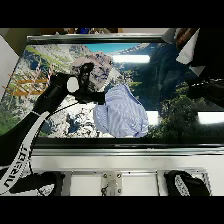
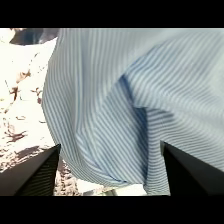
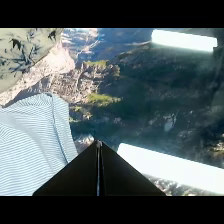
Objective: Fold the clothes and pants, and hang the long-sleeved shirts on hangers.
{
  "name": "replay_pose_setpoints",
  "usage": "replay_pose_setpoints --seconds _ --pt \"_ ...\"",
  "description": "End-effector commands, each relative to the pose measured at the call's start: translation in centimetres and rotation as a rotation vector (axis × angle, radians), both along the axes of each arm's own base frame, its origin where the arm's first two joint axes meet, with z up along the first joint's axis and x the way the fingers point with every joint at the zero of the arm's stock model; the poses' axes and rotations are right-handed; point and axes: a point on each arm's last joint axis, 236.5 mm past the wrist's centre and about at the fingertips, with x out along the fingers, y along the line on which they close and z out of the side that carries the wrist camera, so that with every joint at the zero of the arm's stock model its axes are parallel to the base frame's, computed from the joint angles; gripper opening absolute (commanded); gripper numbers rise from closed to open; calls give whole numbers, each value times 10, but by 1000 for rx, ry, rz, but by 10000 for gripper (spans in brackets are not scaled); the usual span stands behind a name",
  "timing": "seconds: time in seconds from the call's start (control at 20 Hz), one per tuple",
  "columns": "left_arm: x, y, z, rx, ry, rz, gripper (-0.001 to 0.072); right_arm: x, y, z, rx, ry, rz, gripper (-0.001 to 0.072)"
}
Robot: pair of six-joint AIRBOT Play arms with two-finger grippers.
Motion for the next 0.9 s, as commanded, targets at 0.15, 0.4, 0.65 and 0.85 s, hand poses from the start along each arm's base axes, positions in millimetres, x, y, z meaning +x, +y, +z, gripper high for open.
replay_pose_setpoints --seconds 0.15,0.4,0.65,0.85 --pt "-8 -2 -88 -207 199 142 674 4 4 -55 51 169 27 17" --pt "-6 -8 -108 -202 212 143 17 7 4 -151 214 454 -48 248" --pt "-7 1 -107 -201 227 152 17 -4 39 -260 331 794 -35 589" --pt "-8 0 -107 -201 233 145 16 -17 106 -310 408 954 73 589"
